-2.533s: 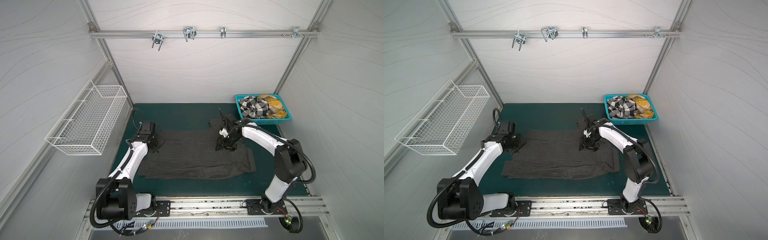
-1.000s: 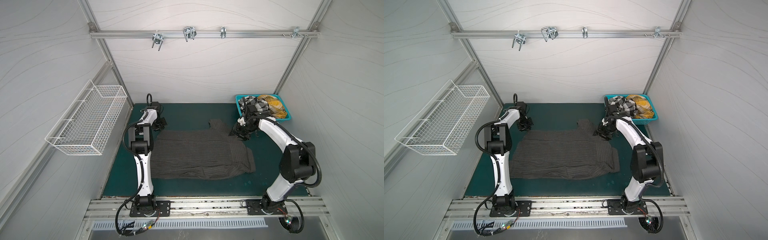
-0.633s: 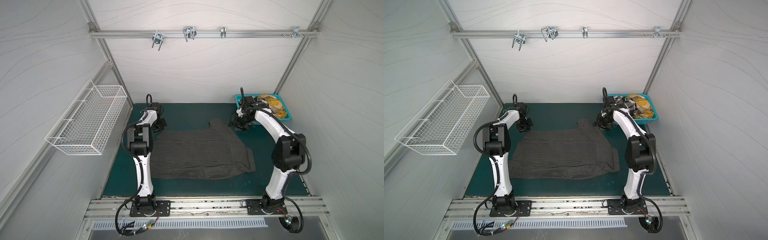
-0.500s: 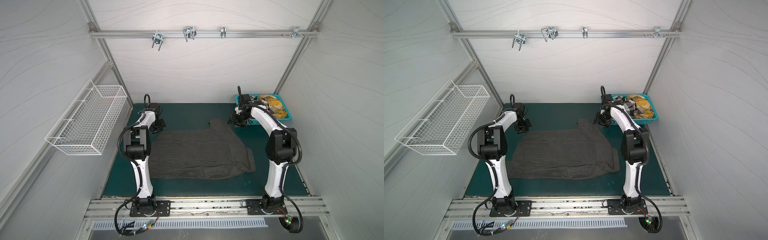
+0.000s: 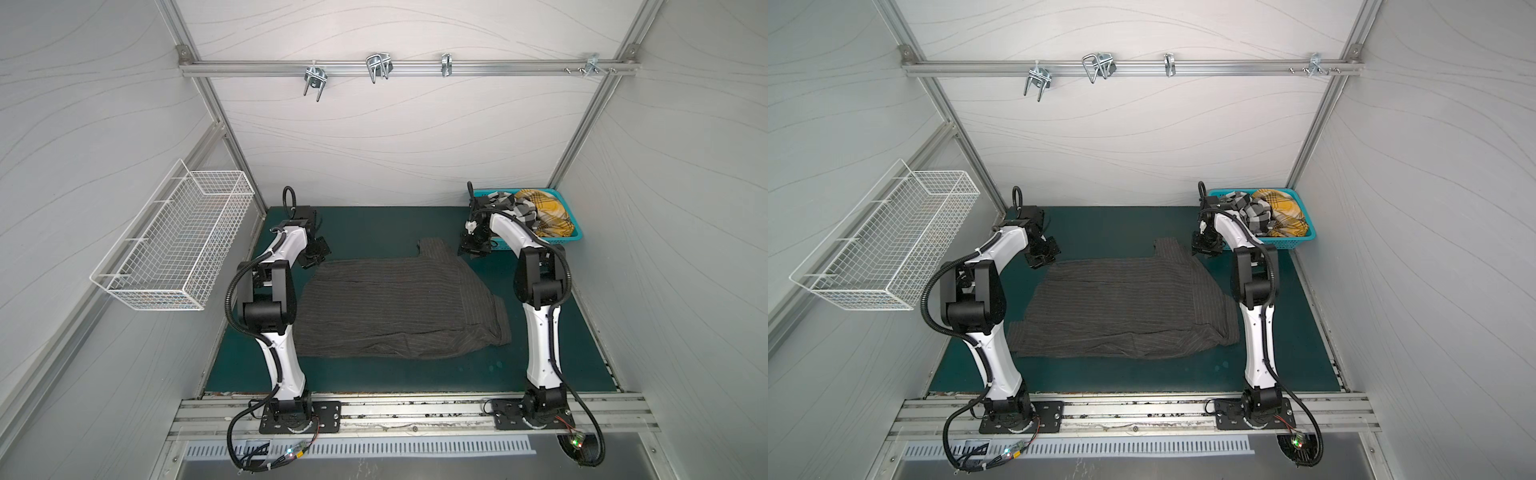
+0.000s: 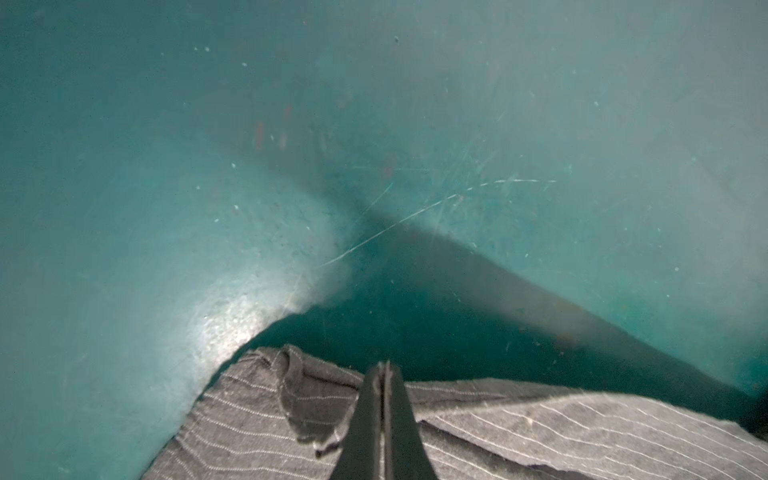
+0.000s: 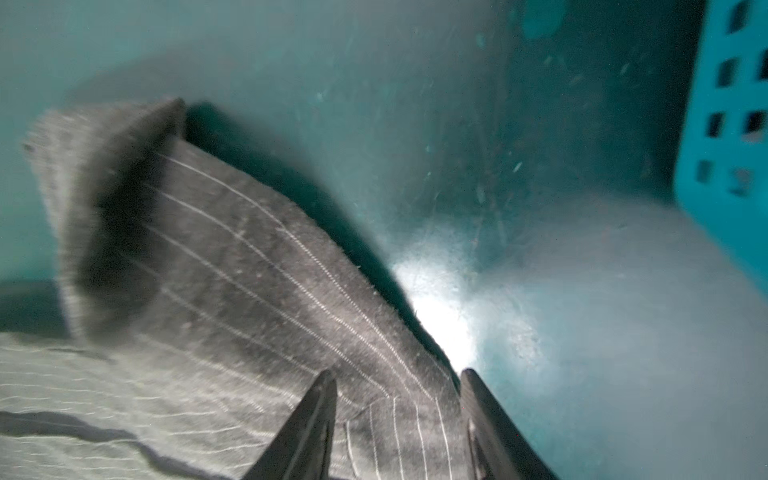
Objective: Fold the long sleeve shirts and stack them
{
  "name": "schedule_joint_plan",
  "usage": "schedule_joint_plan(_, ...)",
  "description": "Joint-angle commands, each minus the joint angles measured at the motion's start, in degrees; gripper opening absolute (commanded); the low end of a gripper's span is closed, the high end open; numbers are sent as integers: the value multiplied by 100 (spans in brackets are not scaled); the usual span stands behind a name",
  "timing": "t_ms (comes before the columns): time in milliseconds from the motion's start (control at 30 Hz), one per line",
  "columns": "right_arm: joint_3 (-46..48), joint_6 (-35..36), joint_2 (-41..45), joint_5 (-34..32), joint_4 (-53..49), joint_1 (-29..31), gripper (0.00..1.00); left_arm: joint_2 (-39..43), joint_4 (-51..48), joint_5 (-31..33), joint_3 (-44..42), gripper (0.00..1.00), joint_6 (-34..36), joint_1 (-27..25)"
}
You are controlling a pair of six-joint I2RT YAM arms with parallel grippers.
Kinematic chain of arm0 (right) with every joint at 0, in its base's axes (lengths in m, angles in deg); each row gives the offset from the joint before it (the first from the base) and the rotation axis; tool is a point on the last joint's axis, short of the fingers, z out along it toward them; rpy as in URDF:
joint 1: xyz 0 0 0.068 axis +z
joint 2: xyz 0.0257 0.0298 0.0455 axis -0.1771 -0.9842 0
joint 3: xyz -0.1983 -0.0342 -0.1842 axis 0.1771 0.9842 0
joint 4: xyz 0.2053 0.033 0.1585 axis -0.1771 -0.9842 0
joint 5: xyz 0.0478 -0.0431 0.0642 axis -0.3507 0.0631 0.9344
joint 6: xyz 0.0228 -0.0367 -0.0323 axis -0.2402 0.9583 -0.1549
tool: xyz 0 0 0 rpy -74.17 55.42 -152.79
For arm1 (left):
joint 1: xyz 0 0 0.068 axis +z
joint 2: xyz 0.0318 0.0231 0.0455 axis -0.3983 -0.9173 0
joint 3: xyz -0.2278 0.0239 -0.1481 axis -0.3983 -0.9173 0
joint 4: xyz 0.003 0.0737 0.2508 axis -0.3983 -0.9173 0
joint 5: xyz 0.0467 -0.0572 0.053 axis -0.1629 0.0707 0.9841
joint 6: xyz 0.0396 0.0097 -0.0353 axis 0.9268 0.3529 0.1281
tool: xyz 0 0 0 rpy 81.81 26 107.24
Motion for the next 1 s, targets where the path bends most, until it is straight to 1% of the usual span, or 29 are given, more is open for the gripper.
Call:
schedule_joint_plan(0,28,163,-213,-343,-309,156,50,-130,93,-33,86,0,-21,20)
schedule_joint_plan(100,-24,156,-353,-435,-334,225,49,-163,83,0,123,0,12,20)
schedule_joint_plan(300,29,141,-491,-501,-343,252,40,-239,66,45,126,0,58,29)
schedule_joint_plan(500,67,131,-527,-601,-316,243,17,-250,83,64,66,0,73,46)
schedule_joint_plan(667,-88,157,-367,-579,-350,252,0,-283,175,72,46,0,91,47)
schedule_joint_plan(800,135,132,182,-557,-347,317,0,-258,270,109,107,0,31,129)
schedule_joint_plan(967,1246,1,1458,-584,211,457,0,288,836,-37,-272,0,-270,240)
